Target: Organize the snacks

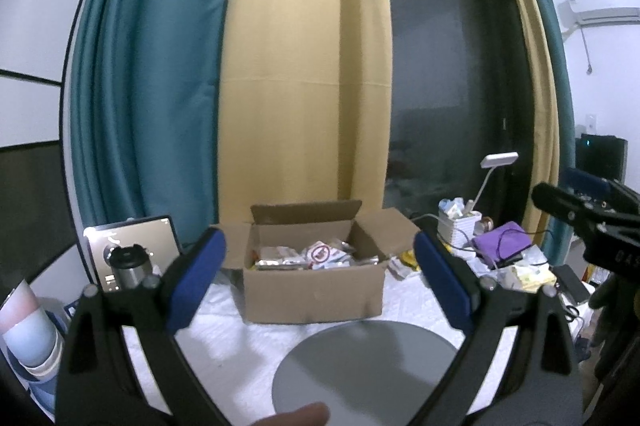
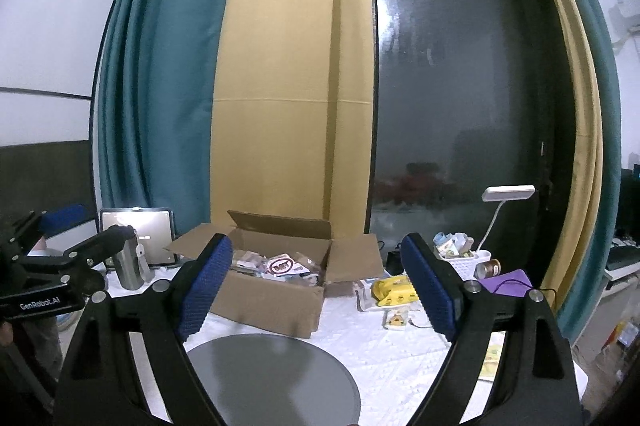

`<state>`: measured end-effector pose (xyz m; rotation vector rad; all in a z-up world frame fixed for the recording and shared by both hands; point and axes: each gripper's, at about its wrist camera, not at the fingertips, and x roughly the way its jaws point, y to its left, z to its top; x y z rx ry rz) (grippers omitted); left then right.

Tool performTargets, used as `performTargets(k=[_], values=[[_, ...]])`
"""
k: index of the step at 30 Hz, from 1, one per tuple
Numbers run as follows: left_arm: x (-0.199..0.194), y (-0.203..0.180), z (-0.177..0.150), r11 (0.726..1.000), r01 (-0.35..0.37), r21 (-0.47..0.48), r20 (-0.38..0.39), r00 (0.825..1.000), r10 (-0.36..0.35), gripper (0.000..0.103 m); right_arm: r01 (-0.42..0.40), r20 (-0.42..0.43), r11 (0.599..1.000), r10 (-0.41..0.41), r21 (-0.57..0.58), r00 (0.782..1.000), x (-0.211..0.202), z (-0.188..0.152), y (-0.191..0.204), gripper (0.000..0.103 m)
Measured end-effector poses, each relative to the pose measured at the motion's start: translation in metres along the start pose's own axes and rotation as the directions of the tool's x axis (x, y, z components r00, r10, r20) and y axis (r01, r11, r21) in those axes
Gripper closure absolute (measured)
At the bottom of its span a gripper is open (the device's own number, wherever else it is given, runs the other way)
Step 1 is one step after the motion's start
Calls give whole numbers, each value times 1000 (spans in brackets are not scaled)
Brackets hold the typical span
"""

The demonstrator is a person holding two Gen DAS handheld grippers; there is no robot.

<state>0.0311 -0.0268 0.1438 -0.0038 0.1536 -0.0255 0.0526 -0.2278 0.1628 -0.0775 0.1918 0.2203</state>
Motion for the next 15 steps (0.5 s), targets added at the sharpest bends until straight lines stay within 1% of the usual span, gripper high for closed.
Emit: performTargets(k=[15], values=[[0,-3,0,1000,14,7,-3,1000,-14,7,20,-4,1000,-20,2,1000,-3,-4,-7,15]])
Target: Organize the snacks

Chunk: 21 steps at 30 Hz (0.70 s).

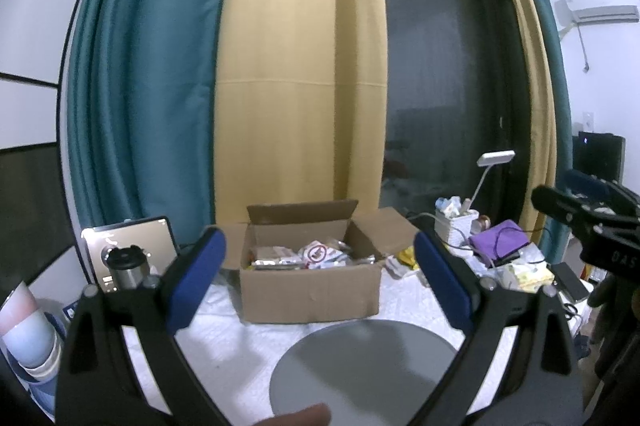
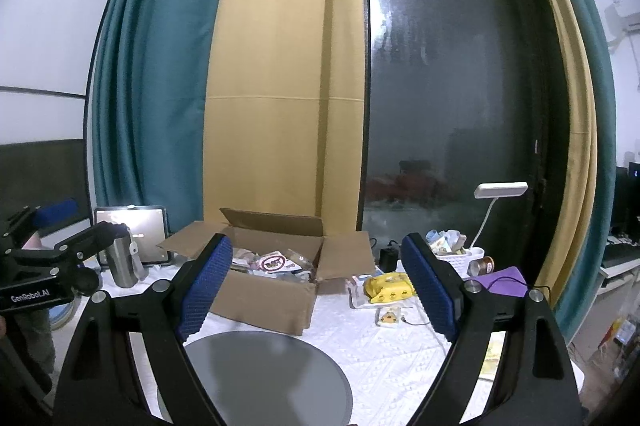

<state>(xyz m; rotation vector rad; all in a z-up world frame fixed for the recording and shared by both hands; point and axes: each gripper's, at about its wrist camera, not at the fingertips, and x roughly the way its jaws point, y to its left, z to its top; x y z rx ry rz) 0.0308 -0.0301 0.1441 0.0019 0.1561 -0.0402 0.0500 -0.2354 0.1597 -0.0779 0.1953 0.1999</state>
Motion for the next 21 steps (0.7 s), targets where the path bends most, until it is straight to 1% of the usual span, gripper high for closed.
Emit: performTargets(k=[21], values=[[-2,-6,2,999,31,15,-2,1000,-31,7,13,-3,1000,-13,7,1000,-6,-2,-3,15]])
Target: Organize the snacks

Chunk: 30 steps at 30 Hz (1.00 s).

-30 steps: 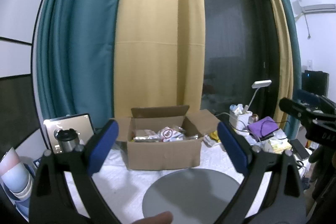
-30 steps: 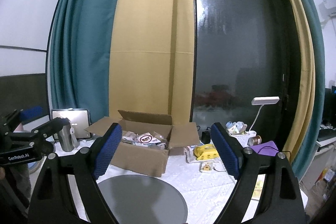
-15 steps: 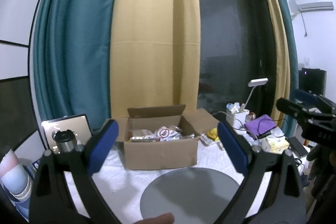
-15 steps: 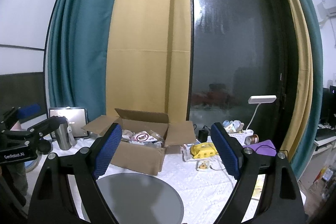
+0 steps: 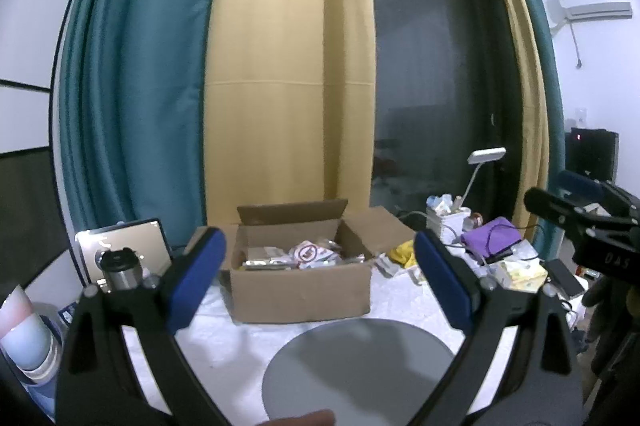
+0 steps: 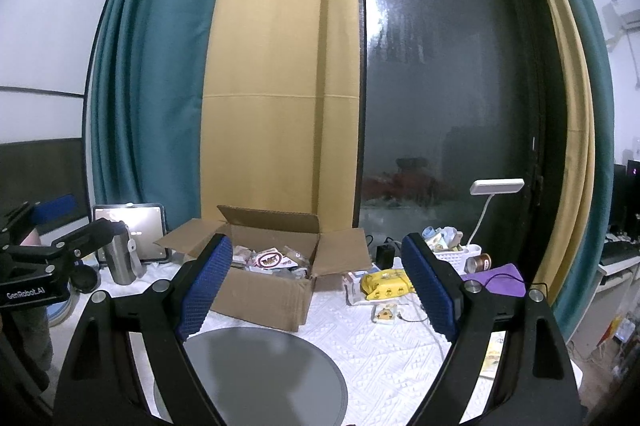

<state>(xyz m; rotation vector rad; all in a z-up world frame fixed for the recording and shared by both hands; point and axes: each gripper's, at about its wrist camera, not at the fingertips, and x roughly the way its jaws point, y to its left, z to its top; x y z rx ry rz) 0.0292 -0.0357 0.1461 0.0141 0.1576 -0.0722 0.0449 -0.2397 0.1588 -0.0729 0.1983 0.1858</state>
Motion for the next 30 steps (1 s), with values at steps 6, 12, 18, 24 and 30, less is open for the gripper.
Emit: performTargets(k=[6,12,18,24,30], values=[[1,-1,-1,1000,9,0,-3,1000,-9,7,-4,-3,1000,4,-1,1000,-1,-1,0,15],[1,-1,-1,1000,13,-5,-5,1000,-13,7,-1,-4,1000,1,-3,1000,-3,-2,2,15],[1,-1,-2,1000,14,-5,-4,1000,-14,7,-1,-3,1000,1,-3,1000,-3,-2,2,15],[4,-2,-2,1000,14,-3,-6,1000,-14,7,1,-5,1000,-1,-2,1000,-4,-2,3,15],[11,-3,-5,1000,21,-1,-19,1000,-21,7,-3,-6,1000,3,0,1000,-2,-3,2,15]])
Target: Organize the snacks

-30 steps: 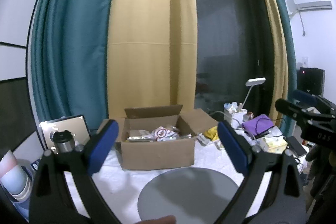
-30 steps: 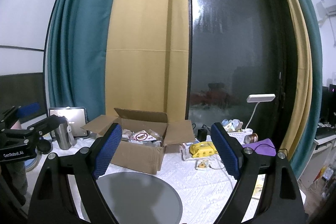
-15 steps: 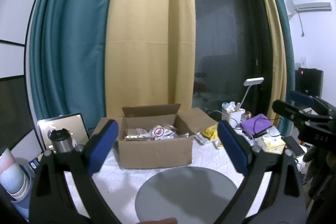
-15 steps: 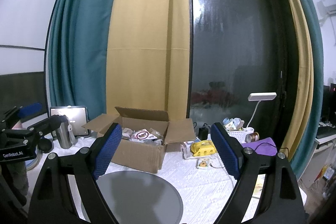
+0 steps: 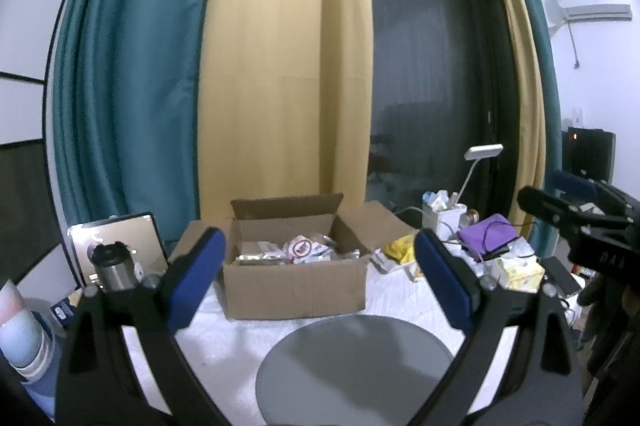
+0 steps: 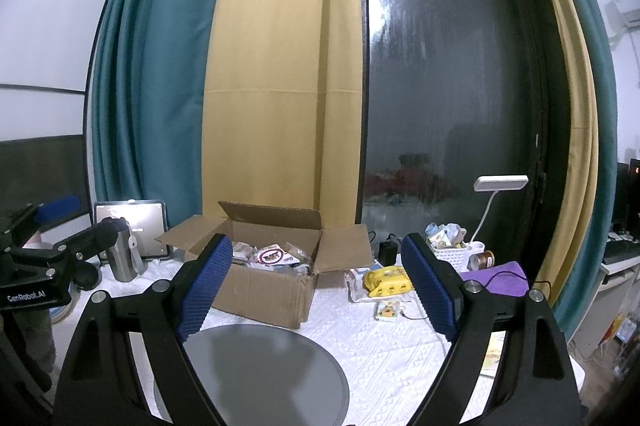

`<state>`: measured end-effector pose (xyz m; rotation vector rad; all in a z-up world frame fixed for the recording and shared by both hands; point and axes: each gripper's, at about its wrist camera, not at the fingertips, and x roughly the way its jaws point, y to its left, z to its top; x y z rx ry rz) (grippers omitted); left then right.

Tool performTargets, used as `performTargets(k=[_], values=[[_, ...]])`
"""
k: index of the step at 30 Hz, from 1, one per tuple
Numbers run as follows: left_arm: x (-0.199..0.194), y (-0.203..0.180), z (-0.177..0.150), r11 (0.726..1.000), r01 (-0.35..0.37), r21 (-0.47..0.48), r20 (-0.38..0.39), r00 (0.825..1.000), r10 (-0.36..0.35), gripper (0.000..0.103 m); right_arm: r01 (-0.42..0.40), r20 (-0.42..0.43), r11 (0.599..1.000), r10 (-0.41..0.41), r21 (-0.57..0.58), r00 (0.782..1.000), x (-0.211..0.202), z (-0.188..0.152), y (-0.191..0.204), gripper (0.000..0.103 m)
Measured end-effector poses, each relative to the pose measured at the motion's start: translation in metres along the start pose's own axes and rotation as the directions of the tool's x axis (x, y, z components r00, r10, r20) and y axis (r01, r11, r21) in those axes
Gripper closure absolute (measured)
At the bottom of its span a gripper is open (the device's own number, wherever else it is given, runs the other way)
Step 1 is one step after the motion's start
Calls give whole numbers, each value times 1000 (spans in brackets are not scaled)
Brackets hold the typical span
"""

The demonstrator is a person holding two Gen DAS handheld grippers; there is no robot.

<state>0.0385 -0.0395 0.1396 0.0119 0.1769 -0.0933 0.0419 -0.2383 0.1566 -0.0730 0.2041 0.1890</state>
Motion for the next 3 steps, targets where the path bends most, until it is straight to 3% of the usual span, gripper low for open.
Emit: performTargets(k=[3], values=[[11,-4,-6,1000,7,17,-17,1000,-6,7,-9,-10,1000,9,8,1000,4,-5,-1,15]])
